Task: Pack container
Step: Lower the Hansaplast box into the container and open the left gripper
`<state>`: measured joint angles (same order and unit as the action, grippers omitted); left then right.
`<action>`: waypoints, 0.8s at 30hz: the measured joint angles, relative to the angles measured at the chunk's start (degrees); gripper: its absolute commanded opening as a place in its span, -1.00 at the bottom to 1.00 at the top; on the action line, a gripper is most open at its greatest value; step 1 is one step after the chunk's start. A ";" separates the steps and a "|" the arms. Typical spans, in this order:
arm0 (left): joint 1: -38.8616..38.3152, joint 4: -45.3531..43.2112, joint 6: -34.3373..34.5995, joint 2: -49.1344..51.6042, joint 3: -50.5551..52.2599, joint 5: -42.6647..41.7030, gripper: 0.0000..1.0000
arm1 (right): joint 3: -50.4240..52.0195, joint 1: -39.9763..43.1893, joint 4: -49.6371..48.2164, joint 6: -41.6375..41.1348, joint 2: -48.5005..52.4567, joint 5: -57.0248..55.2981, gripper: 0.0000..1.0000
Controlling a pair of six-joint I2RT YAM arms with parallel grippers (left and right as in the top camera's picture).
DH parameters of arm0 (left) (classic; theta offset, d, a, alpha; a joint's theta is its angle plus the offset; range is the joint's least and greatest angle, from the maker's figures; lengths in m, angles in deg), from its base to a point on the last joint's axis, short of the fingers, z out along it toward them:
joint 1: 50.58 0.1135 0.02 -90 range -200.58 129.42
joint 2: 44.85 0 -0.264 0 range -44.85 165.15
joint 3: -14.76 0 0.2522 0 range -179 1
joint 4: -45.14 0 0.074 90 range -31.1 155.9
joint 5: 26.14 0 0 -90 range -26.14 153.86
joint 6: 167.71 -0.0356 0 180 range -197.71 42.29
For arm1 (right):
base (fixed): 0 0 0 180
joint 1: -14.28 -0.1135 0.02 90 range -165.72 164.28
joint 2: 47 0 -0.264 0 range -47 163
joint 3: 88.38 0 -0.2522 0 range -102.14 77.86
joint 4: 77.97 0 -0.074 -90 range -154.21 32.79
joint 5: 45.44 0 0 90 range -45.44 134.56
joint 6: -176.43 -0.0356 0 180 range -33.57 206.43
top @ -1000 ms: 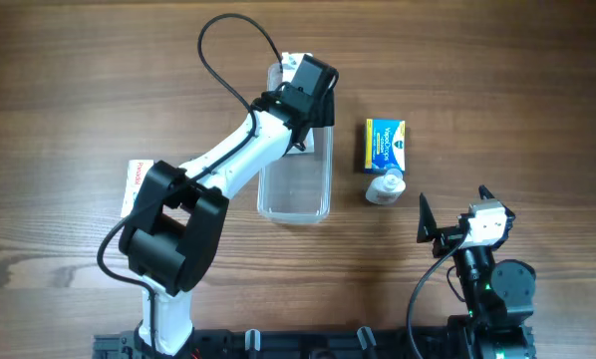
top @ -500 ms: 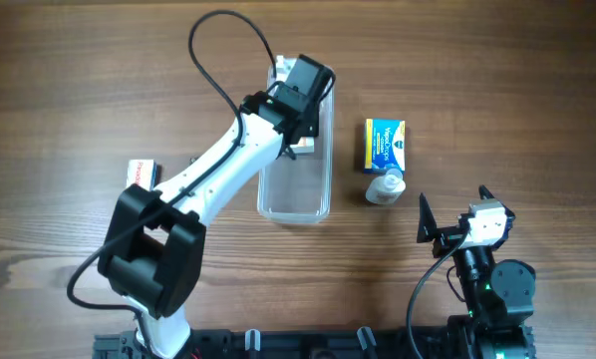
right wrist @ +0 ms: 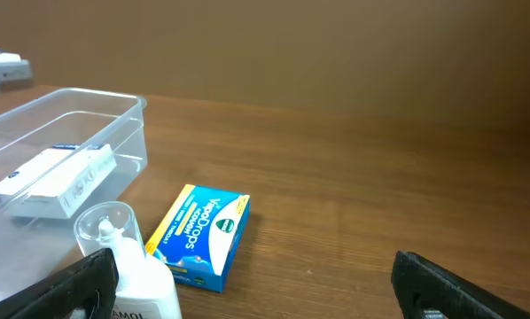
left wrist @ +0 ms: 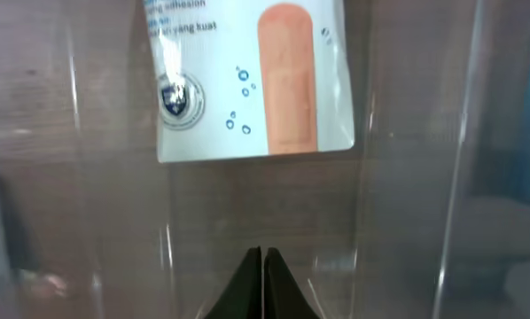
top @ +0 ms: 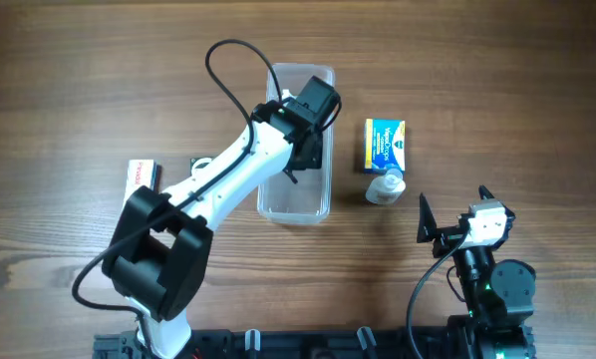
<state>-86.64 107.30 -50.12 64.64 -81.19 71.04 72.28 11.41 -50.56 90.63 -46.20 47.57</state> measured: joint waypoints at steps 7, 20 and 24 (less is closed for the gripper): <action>0.00 -2.84 0.35 0.46 2.01 -0.70 -0.92 | 0.00 0.00 0.00 0.00 0.00 0.00 0.99; 0.00 -5.51 0.61 4.20 2.03 -0.37 -0.92 | 0.00 0.00 0.00 0.00 0.00 0.00 0.99; 0.00 -6.29 0.61 4.20 2.03 2.40 -0.90 | 0.00 0.00 0.00 0.00 0.00 0.00 0.99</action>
<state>-86.64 101.00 -49.51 68.84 -79.16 73.45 72.28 11.41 -50.56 90.63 -46.20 47.57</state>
